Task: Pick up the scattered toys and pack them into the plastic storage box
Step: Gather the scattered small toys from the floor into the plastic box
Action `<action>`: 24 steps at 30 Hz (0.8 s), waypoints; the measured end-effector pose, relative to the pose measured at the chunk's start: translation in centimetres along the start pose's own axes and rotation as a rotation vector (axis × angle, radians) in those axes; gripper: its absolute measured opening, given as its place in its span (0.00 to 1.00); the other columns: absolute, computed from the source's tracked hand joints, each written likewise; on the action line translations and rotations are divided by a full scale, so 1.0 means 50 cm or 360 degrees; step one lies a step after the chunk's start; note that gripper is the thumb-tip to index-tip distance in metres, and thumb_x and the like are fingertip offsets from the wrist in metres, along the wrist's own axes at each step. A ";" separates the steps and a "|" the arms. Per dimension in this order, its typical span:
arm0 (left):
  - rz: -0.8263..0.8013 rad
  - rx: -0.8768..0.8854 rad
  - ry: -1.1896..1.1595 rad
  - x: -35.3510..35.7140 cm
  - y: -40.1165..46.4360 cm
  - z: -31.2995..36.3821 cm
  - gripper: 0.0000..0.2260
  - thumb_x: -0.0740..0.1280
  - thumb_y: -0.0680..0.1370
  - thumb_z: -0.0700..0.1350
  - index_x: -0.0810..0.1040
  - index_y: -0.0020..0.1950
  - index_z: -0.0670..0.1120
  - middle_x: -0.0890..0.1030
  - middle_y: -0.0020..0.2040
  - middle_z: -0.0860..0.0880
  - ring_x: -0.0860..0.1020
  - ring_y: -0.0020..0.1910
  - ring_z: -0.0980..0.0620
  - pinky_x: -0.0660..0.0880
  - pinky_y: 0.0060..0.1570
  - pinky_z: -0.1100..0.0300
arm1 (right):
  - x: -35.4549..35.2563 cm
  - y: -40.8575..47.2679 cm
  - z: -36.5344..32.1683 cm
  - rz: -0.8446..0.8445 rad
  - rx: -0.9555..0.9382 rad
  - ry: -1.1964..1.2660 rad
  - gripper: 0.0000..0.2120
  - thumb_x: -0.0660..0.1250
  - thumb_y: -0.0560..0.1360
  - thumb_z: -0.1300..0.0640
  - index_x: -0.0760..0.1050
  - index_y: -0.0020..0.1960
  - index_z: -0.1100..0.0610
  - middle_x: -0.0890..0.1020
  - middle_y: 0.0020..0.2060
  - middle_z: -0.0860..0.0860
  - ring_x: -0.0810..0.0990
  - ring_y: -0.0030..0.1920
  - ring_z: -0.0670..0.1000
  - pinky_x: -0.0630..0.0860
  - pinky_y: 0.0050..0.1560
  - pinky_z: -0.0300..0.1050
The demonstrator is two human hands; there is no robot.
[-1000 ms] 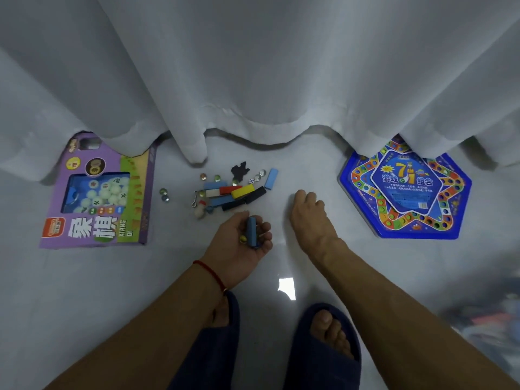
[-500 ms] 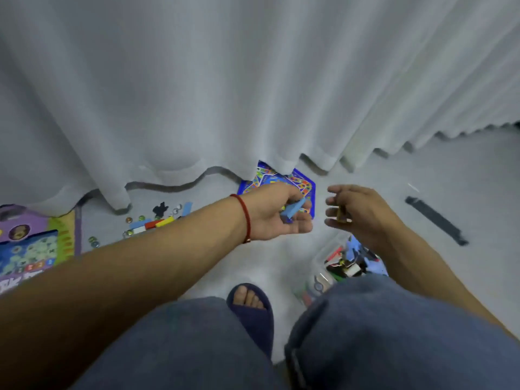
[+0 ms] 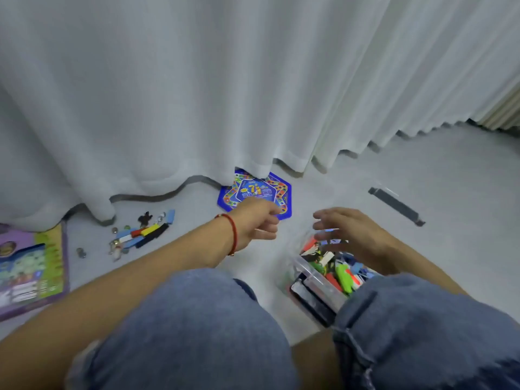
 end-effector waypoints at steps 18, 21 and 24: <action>0.1520 -0.0147 0.0840 -0.606 0.005 -0.376 0.17 0.71 0.75 0.44 0.71 0.62 0.47 0.72 0.57 0.46 0.73 0.49 0.51 0.71 0.46 0.62 | 0.685 0.389 0.042 -0.0840 -0.1021 -0.2108 0.24 0.64 0.79 0.54 0.64 0.74 0.49 0.71 0.66 0.53 0.75 0.60 0.56 0.77 0.56 0.51; 0.1605 -0.0083 0.0987 -0.645 0.053 -0.383 0.22 0.71 0.75 0.46 0.68 0.66 0.48 0.67 0.63 0.47 0.69 0.49 0.54 0.69 0.50 0.63 | 0.747 0.436 0.064 -0.0741 -0.1248 -0.2098 0.25 0.66 0.78 0.51 0.63 0.73 0.48 0.69 0.66 0.54 0.73 0.60 0.56 0.78 0.49 0.52; 0.1603 -0.0064 0.0990 -0.667 0.089 -0.392 0.26 0.73 0.73 0.49 0.66 0.67 0.50 0.67 0.62 0.47 0.68 0.53 0.54 0.68 0.51 0.62 | 0.804 0.473 0.080 -0.0656 -0.1383 -0.2046 0.32 0.69 0.76 0.45 0.60 0.76 0.47 0.64 0.71 0.56 0.67 0.67 0.58 0.79 0.53 0.54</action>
Point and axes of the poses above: each hand's wrist, its own y-axis towards the middle knuckle, its own x-axis out of the palm, z = x × y, the point moved 4 cm from there along y, towards the middle knuckle
